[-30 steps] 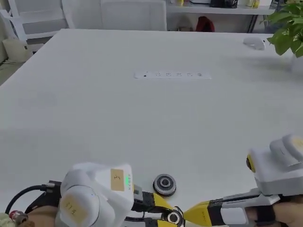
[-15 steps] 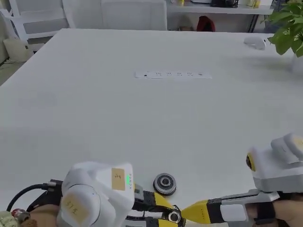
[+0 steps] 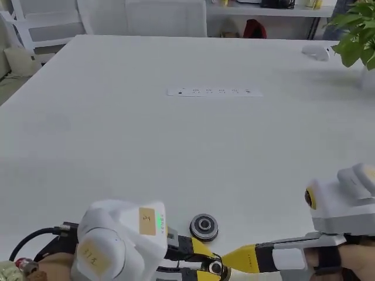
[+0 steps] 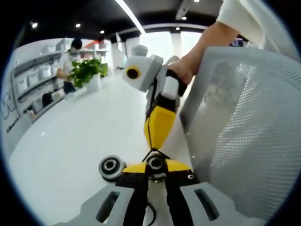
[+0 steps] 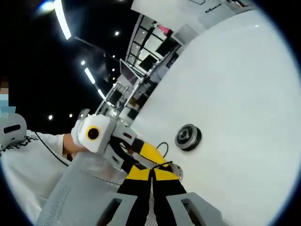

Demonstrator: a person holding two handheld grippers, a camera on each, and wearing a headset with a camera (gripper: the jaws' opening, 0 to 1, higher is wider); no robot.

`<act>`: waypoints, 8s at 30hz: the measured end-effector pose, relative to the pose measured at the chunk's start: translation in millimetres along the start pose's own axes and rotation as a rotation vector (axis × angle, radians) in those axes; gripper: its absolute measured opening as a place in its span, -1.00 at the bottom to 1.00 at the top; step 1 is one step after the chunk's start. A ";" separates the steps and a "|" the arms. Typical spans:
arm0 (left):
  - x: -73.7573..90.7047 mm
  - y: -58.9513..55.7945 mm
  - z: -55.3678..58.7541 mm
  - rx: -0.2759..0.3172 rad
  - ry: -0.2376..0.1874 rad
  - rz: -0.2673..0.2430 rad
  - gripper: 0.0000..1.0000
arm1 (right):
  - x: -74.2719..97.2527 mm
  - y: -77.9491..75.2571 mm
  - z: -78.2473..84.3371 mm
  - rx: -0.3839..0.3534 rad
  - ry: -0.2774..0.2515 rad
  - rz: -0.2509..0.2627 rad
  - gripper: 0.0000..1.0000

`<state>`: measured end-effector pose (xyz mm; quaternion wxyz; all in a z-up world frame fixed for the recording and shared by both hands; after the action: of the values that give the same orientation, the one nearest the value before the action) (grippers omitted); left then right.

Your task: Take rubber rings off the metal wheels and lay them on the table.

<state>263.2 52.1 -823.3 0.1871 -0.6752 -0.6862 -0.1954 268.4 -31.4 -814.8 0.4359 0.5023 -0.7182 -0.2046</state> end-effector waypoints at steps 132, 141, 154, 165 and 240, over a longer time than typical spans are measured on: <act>180.3 -32.4 22.8 0.358 -0.122 -0.465 0.97 | 51.8 103.5 -78.8 0.594 0.026 0.106 -1.00; 180.0 -33.3 26.4 0.379 -0.138 -0.472 0.94 | 30.2 104.6 -85.2 0.629 0.051 0.069 -1.00; 179.7 -33.6 28.3 0.367 -0.112 -0.475 0.93 | -18.9 80.0 -68.8 0.571 0.124 0.039 -1.00; 177.1 -34.3 31.1 0.392 -0.116 -0.465 0.92 | -51.0 60.9 -45.8 0.475 0.191 0.027 -1.00; 204.7 -31.3 28.9 0.374 -0.066 -0.497 0.84 | 4.0 19.1 -105.8 0.484 -0.194 0.257 -0.68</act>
<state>228.3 241.5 -741.9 0.2322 -0.4464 -0.8602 -0.0834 345.6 -11.9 -742.4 0.2553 0.4745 -0.8422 -0.0173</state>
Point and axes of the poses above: the centre of the closed fingertips' face, and the gripper's own axes: x roughly backward along the fingers, y roughly to its left, z roughly out of its underside, the point moved 5 cm from there along x, roughly backward along the fingers, and after that the axes turned 8 degrees about z, right-handed, at the moved point
